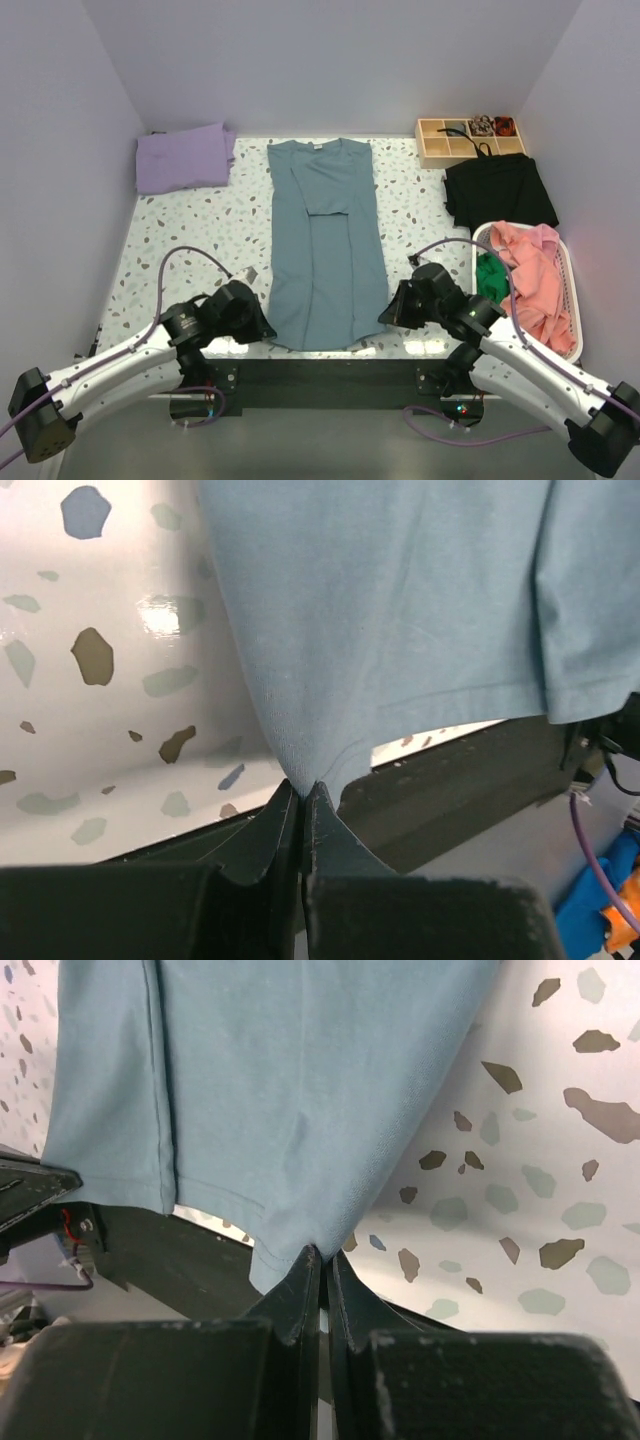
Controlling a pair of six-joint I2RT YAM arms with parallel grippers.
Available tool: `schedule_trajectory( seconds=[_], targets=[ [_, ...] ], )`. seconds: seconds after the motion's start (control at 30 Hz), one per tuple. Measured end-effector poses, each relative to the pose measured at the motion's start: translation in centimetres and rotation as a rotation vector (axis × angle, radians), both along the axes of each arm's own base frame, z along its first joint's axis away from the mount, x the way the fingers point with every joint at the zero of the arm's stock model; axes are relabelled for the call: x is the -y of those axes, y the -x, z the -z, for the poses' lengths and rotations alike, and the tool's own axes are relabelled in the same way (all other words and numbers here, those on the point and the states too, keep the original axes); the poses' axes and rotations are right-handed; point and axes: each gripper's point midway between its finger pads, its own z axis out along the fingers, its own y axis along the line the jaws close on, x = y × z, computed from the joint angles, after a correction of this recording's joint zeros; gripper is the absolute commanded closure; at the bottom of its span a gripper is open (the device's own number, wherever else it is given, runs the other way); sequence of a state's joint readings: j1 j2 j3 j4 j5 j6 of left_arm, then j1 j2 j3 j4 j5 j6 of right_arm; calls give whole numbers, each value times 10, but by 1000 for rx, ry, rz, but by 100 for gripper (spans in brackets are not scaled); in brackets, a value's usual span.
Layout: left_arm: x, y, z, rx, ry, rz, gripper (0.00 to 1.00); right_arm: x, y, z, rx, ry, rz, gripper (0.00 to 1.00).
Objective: Fold and stack the t-shirts
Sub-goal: Grab the bottom of the folded rectangular tshirt with both arms, then fold the folded rectangular tshirt in 1/3 of the way
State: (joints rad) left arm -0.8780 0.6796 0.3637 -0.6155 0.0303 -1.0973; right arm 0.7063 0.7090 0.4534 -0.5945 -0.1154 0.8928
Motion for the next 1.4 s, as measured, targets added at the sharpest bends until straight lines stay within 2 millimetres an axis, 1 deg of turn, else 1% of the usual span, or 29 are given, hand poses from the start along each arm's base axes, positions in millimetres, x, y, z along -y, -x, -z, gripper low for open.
schedule_trajectory(
  seconds=[0.07, 0.13, 0.2, 0.3, 0.47, 0.57, 0.7, 0.87, 0.93, 1.03, 1.13, 1.2, 1.3, 1.4],
  targets=[
    [2, -1, -9, 6, 12, 3, 100, -1, -1, -4, 13, -5, -6, 100],
    [2, -1, -14, 9, 15, 3, 100, 0, 0, -4, 14, -1, -11, 100],
    [2, -1, -17, 4, 9, 3, 100, 2, 1, -3, 10, 11, -18, 100],
    [2, -2, -21, 0, -2, 1, 100, 3, 1, -7, 13, 25, -27, 100],
    [8, -14, -33, 24, -27, -2, 100, 0, -17, -27, 74, 64, -35, 100],
    [13, -23, -34, 35, -54, -3, 100, -3, -32, -36, 108, 107, -41, 100],
    [18, -37, -33, 58, -98, -2, 100, -3, -48, -34, 130, 177, -54, 100],
    [26, -63, -44, 118, -155, -11, 100, -5, -69, -29, 142, 277, -75, 100],
    [28, -77, -51, 149, -166, -23, 100, -8, -79, -30, 155, 305, -84, 100],
    [21, -104, -57, 188, -173, -70, 100, -11, -97, -33, 172, 333, -88, 100],
    [9, -128, -57, 209, -191, -117, 100, -9, -117, -37, 187, 348, -75, 100],
    [5, -138, -54, 210, -214, -124, 100, -6, -131, -39, 195, 355, -56, 100],
    [5, -155, -47, 208, -251, -109, 100, -1, -155, -38, 192, 364, -32, 100],
    [7, -172, -40, 211, -266, -99, 100, -1, -175, -32, 183, 378, -31, 100]
  ],
)
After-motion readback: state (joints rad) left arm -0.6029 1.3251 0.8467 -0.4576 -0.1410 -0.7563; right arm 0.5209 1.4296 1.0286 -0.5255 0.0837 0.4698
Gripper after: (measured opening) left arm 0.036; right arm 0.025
